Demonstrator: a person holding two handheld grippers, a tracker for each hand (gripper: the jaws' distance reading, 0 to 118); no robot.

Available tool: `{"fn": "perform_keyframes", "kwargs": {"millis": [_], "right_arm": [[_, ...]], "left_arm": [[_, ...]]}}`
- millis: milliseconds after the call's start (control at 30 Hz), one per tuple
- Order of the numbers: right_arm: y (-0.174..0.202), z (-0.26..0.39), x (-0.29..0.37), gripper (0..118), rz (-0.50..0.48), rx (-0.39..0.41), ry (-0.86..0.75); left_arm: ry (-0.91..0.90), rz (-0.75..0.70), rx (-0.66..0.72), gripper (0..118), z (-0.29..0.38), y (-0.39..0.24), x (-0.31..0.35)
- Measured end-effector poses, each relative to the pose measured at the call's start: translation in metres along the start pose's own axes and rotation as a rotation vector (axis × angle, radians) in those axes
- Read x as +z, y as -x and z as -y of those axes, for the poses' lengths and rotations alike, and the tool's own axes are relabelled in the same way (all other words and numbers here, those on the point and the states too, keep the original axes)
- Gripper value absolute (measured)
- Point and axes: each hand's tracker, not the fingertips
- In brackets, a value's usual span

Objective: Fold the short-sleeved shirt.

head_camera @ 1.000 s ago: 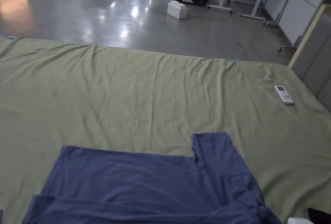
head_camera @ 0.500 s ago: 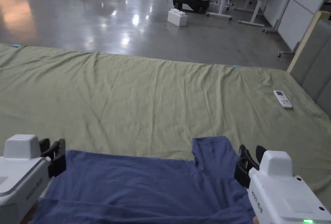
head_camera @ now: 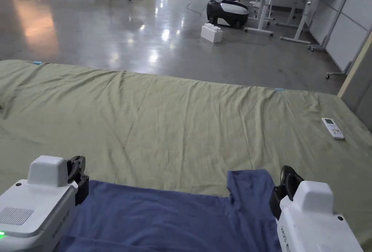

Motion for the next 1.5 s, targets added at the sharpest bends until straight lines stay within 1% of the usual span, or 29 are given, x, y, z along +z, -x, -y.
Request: {"fn": "perform_keyframes", "kwargs": {"millis": [100, 167, 333, 467, 500, 533, 567, 633, 667, 733, 833, 933, 967, 1000, 1033, 1067, 1100, 1133, 1167, 1200, 1267, 1333, 1367, 1400, 1433, 1467, 1500], "right_arm": [[0.002, 0.002, -0.007, 0, -0.006, -0.003, 0.018], [0.003, 0.004, -0.012, 0, -0.009, -0.001, 0.029], [0.005, 0.013, -0.025, 0, -0.009, -0.005, 0.08], [0.006, 0.022, -0.035, 0, -0.012, 0.003, 0.116], [0.006, 0.025, -0.039, 0, -0.012, 0.009, 0.127], [0.005, 0.028, -0.042, 0, -0.012, 0.012, 0.137], [0.005, 0.03, -0.043, 0, -0.011, 0.015, 0.147], [0.005, 0.037, -0.048, 0, -0.01, 0.018, 0.173], [0.004, 0.04, -0.049, 0, -0.006, 0.021, 0.183], [0.004, 0.046, -0.052, 0, 0.0, 0.028, 0.207], [0.001, 0.056, -0.056, 0, 0.009, 0.028, 0.24], [-0.003, 0.064, -0.061, 0, 0.032, 0.014, 0.279], [-0.004, 0.066, -0.061, 0, 0.044, 0.012, 0.294], [-0.006, 0.068, -0.063, 0, 0.064, 0.011, 0.317], [-0.009, 0.07, -0.066, 0, 0.073, 0.0, 0.333], [-0.012, 0.071, -0.069, 0, 0.074, -0.013, 0.349], [-0.017, 0.074, -0.072, 0, 0.073, -0.033, 0.366], [-0.021, 0.078, -0.076, 0, 0.068, -0.074, 0.416], [-0.024, 0.077, -0.081, 0, 0.083, -0.05, 0.392], [-0.028, 0.079, -0.088, 0, 0.084, -0.061, 0.416], [-0.041, 0.081, -0.103, 1, 0.075, -0.077, 0.465], [-0.055, 0.083, -0.132, 2, 0.064, -0.096, 0.568], [-0.062, 0.083, -0.143, 10, 0.064, -0.111, 0.591], [-0.07, 0.084, -0.161, 24, 0.057, -0.111, 0.655], [-0.075, 0.085, -0.174, 44, 0.056, -0.134, 0.675], [-0.081, 0.088, -0.19, 66, 0.052, -0.146, 0.707], [-0.088, 0.091, -0.206, 76, 0.036, -0.148, 0.763]], "left_arm": [[0.092, 0.015, 0.019, 3, 0.005, 0.013, -0.02], [0.2, 0.038, 0.022, 3, 0.01, 0.026, -0.043], [0.38, 0.082, 0.054, 3, 0.03, 0.056, -0.117], [0.501, 0.105, 0.092, 4, 0.037, 0.062, -0.162], [0.519, 0.104, 0.092, 8, 0.036, 0.057, -0.167], [0.553, 0.106, 0.092, 15, 0.038, 0.057, -0.182], [0.591, 0.111, 0.085, 30, 0.04, 0.057, -0.191], [0.641, 0.118, 0.077, 64, 0.043, 0.053, -0.207], [0.667, 0.117, 0.074, 74, 0.046, 0.052, -0.212], [0.688, 0.125, 0.085, 74, 0.053, 0.051, -0.229], [0.726, 0.112, 0.084, 74, 0.069, 0.052, -0.254], [0.75, 0.089, 0.046, 73, 0.073, 0.042, -0.255], [0.742, 0.085, 0.032, 68, 0.072, 0.039, -0.253], [0.733, 0.075, 0.007, 59, 0.07, 0.035, -0.251], [0.714, 0.085, -0.011, 46, 0.064, 0.03, -0.239], [0.706, 0.098, -0.011, 26, 0.063, 0.028, -0.236], [0.701, 0.104, -0.008, 13, 0.063, 0.025, -0.234], [0.701, 0.122, 0.0, 8, 0.064, 0.025, -0.235], [0.708, 0.15, 0.014, 7, 0.065, 0.026, -0.237], [0.71, 0.153, 0.013, 7, 0.065, 0.022, -0.236], [0.708, 0.133, -0.042, 6, 0.065, 0.016, -0.234], [0.712, 0.139, -0.049, 5, 0.06, 0.018, -0.235], [0.71, 0.144, -0.038, 5, 0.055, 0.02, -0.232], [0.697, 0.149, -0.038, 5, 0.051, 0.021, -0.228], [0.686, 0.148, -0.04, 5, 0.047, 0.021, -0.226], [0.674, 0.151, -0.041, 5, 0.043, 0.022, -0.222], [0.659, 0.155, -0.04, 5, 0.039, 0.023, -0.218]]}}
